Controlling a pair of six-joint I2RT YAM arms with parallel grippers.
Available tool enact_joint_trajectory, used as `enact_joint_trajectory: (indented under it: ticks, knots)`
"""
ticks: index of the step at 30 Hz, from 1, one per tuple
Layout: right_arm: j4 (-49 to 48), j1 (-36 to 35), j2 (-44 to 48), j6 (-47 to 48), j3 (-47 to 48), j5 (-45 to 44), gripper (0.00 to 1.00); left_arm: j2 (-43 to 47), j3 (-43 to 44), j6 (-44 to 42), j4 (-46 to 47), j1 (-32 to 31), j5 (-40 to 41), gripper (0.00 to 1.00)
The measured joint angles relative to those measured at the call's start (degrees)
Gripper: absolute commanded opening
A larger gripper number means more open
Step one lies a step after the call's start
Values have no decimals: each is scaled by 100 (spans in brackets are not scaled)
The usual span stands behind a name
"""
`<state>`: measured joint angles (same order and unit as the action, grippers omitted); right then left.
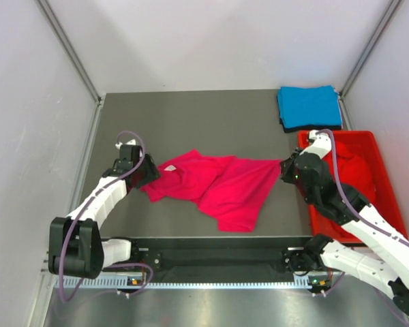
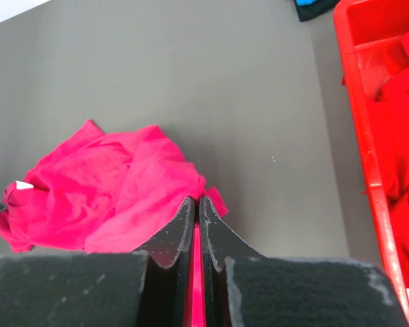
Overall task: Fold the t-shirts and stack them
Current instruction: Flatten the tshirt out
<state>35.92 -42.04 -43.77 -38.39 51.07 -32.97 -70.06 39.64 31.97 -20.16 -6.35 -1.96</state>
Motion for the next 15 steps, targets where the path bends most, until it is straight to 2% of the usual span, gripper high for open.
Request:
enact_joint_trajectory:
  ticks: [7,11,15]
  knots:
    - [0,105,26,59,-9,70,0,210,-70,-11,-85,24,748,65]
    - [-42,136,26,94,-11,122,0,802,-420,-17,114,68,960,62]
    - [-74,153,26,114,-11,201,0,654,-544,70,282,74,966,60]
